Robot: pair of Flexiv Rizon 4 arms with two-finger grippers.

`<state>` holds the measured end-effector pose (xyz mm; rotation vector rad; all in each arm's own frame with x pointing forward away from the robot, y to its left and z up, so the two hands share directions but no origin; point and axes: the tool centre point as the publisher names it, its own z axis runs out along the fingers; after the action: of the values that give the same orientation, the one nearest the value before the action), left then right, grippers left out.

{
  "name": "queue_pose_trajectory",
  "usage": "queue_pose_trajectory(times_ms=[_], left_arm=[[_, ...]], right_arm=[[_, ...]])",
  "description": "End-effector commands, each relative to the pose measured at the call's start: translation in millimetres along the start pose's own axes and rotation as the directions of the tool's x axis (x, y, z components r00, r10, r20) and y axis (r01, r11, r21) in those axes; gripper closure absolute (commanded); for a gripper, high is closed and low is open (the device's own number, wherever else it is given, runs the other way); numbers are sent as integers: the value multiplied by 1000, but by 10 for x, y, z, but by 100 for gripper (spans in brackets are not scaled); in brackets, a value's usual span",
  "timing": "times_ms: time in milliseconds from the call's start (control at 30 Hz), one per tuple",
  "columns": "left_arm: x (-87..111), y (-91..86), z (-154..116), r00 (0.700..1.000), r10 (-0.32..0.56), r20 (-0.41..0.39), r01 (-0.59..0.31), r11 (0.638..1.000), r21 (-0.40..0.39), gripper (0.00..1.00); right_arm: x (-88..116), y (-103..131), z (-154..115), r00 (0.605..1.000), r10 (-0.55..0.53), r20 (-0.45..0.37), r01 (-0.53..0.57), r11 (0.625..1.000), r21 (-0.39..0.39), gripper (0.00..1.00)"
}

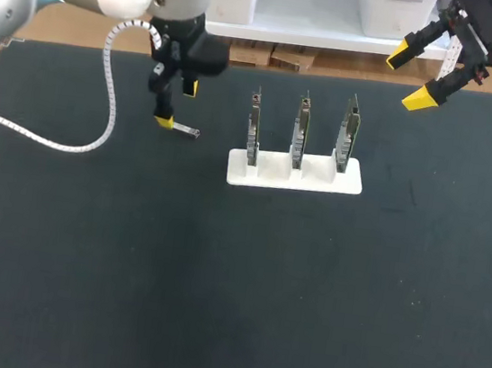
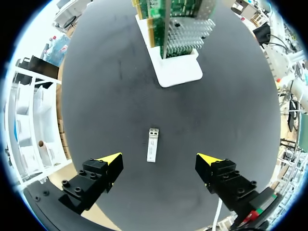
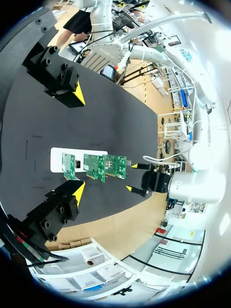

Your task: Pick up the optical module with the left hand, and insert it into the network port with the right hand.

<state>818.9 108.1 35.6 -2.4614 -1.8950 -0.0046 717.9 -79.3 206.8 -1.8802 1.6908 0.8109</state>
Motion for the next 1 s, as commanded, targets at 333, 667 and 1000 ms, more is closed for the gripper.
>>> queue_pose_trajectory(times_ms=[333, 667, 1000], left_arm=[[-14, -27, 244, 1000, -25, 6, 25, 995, 97, 0], [-39, -3, 280, 999, -43, -7, 43, 997, 64, 0], [17, 11, 276, 997, -79, 3, 79, 997, 21, 0]], right_arm=[[-1, 16, 0, 1000, 1, -1, -1, 1000, 4, 0], [-1, 16, 0, 1000, 1, -1, -1, 1000, 4, 0], [-1, 16, 0, 1000, 1, -1, -1, 1000, 4, 0]])
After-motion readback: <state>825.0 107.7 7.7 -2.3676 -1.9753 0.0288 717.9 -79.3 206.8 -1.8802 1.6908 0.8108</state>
